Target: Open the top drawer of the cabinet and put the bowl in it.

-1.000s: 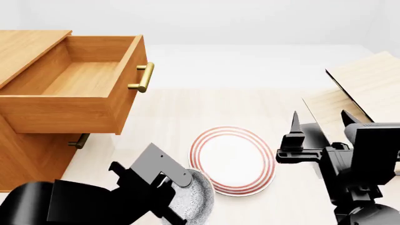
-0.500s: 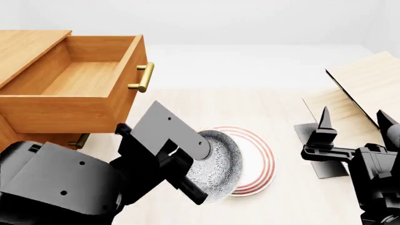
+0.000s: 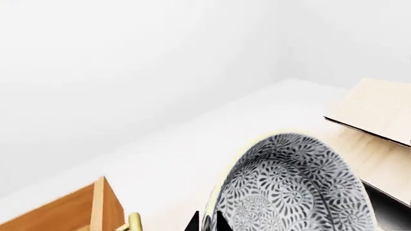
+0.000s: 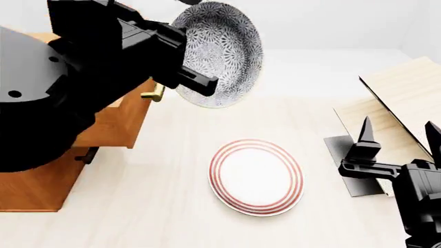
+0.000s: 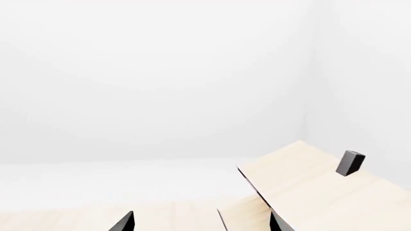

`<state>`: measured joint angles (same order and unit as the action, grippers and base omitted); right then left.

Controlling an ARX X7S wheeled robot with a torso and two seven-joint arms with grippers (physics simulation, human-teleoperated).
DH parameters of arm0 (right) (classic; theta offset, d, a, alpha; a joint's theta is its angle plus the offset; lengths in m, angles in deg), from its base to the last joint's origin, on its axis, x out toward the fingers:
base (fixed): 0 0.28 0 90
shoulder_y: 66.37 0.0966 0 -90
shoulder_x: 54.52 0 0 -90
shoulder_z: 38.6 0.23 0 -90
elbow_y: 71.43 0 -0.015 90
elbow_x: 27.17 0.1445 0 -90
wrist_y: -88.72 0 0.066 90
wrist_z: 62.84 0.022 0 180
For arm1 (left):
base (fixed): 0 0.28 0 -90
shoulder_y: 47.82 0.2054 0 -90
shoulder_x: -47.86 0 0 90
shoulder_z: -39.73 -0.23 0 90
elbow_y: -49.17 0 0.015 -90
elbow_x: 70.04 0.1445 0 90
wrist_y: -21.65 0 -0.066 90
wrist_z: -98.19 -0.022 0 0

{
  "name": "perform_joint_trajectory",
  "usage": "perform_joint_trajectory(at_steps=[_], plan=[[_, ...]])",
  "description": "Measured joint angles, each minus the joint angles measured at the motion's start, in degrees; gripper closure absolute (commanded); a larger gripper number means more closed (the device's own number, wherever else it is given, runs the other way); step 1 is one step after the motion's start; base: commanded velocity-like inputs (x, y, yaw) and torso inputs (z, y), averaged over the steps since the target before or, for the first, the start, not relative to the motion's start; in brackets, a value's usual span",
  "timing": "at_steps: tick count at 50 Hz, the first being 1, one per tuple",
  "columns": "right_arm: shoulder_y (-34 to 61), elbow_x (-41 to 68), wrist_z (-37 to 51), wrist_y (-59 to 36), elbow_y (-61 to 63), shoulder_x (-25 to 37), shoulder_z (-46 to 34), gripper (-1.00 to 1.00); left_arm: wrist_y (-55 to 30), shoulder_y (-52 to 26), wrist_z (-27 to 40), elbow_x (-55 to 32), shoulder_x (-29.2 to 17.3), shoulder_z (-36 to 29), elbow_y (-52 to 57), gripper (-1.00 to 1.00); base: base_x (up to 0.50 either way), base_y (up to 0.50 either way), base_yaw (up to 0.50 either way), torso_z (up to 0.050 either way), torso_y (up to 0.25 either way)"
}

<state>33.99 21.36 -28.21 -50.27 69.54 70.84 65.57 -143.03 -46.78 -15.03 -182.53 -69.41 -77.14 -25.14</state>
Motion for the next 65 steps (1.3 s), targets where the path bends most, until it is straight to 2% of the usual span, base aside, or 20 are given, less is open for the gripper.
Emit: perform_joint_trajectory(at_steps=[9, 20, 41, 65], plan=[[-0.06, -0.34, -0.10, 0.39, -0.28, 0.00, -0.65, -1.00, 1.98, -8.06, -2.19, 6.45, 0.04, 0.11, -10.31, 1.00, 0.00, 0.00, 0.00, 0.000, 0.000], [-0.06, -1.25, -0.40, 1.04, -1.08, -0.13, -1.97, -1.00, 5.31, -12.88, -7.59, 17.03, -0.08, -1.77, -22.34, 1.00, 0.00, 0.00, 0.00, 0.000, 0.000], [0.43, -2.38, -0.53, 1.67, -2.25, -0.23, -4.13, -1.00, 16.27, -13.31, -18.86, 33.78, 1.82, -7.18, -45.65, 1.00, 0.00, 0.00, 0.00, 0.000, 0.000], [0.74, -3.04, -0.63, 2.45, -3.51, -0.31, -5.56, -1.00, 25.25, -12.97, -27.90, 43.44, 5.55, -11.90, -67.61, 1.00, 0.00, 0.00, 0.00, 0.000, 0.001]])
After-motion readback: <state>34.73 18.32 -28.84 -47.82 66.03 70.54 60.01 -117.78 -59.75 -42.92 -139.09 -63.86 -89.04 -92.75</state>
